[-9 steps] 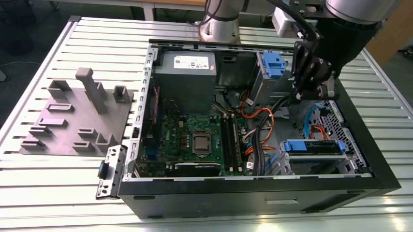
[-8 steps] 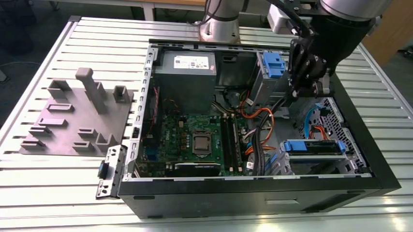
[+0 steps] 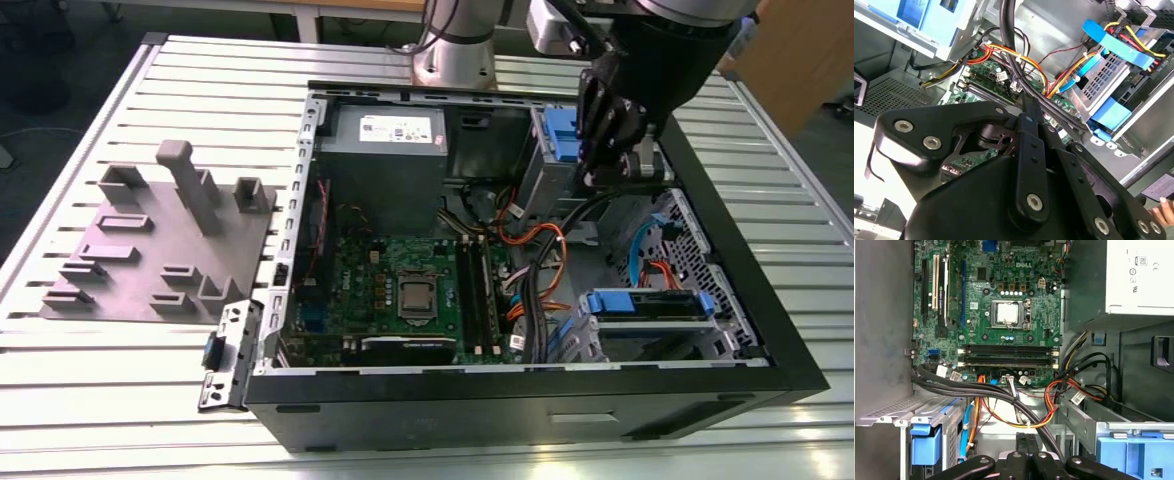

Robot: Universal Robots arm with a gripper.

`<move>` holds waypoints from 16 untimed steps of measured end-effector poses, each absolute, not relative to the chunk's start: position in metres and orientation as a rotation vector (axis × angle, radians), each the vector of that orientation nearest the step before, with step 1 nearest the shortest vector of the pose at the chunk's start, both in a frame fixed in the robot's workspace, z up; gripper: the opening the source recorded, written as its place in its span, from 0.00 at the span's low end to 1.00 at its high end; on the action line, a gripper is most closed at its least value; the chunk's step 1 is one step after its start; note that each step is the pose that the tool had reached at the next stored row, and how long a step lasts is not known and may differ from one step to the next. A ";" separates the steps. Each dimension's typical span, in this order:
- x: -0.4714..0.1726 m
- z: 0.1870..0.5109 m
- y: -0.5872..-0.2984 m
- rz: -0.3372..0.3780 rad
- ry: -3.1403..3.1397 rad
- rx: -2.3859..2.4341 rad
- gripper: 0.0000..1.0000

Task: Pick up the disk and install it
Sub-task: 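Insert the second disk wire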

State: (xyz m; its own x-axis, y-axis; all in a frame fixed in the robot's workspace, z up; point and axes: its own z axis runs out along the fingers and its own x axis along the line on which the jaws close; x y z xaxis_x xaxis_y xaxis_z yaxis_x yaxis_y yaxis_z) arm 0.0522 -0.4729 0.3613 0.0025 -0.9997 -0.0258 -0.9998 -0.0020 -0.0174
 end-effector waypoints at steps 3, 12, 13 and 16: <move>0.052 0.361 -0.472 0.009 2.197 -2.202 0.11; 0.050 0.361 -0.470 0.009 2.197 -2.202 0.11; 0.049 0.361 -0.470 0.009 2.197 -2.202 0.11; 0.049 0.361 -0.471 0.009 2.197 -2.202 0.11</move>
State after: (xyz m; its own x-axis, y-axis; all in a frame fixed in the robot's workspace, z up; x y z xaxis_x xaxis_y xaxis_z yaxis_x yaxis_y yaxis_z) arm 0.0492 -0.4714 0.3612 0.0025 -0.9997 -0.0259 -0.9998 -0.0021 -0.0173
